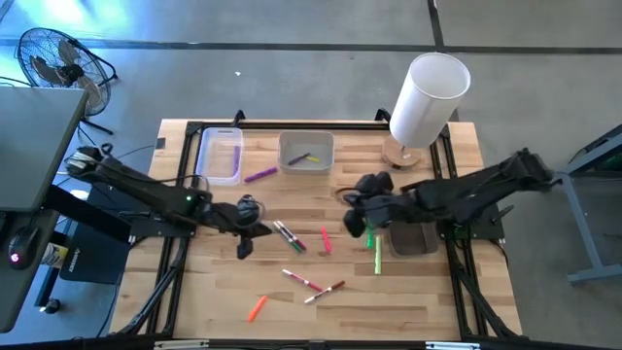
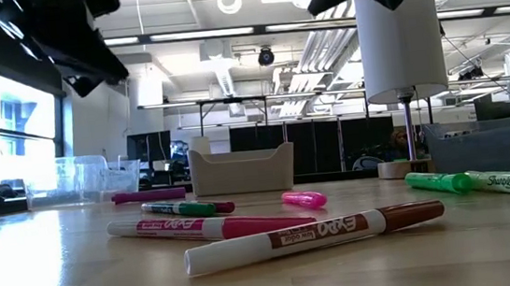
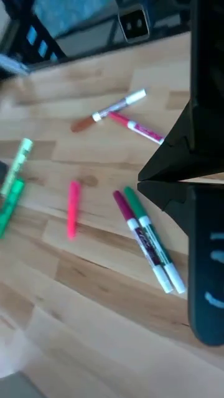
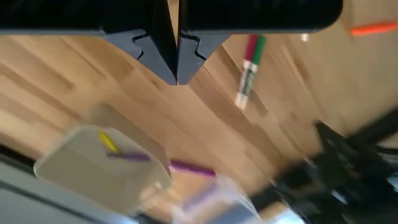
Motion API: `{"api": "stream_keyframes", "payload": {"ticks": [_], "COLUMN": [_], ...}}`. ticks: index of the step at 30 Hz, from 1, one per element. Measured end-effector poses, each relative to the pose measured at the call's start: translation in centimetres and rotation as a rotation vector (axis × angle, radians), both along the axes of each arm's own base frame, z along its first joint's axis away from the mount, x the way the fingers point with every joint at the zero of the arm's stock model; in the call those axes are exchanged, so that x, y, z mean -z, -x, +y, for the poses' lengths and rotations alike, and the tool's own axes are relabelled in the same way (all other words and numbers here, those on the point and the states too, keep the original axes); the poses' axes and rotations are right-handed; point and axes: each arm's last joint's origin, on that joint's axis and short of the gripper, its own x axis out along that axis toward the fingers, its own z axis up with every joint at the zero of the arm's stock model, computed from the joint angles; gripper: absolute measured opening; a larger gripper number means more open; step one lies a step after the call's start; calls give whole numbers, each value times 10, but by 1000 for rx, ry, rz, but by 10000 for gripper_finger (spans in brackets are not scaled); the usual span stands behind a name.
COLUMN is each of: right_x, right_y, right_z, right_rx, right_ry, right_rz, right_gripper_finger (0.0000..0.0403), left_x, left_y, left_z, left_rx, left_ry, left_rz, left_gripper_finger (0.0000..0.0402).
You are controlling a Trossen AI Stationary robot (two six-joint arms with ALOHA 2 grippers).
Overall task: Pick & Place Markers
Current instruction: Put the green highlighter into the transparent bin
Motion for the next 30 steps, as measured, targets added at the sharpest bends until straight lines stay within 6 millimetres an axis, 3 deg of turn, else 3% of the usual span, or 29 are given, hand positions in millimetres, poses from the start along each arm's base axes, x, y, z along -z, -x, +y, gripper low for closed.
{"api": "stream_keyframes", "payload": {"ticks": [10,17,21,30], "right_x": [18,42,59,92], "right_y": [-53,-76,-78,-60], "right_z": [18,34,40,29], "right_rx": [165,111,167,551], "right_ry": [-196,-331,-453,-545], "right_rz": [298,527,624,778], "right_gripper_finger": [0,0,0,2], "left_x": [-1,2,3,3], "left_y": [25,28,28,29], "left_z": [8,7,7,7], "left_rx": [73,122,126,146], "left_ry": [-37,-48,-46,-44], "left_rz": [3,46,52,61], "left_gripper_finger": [0,0,0,0]}}
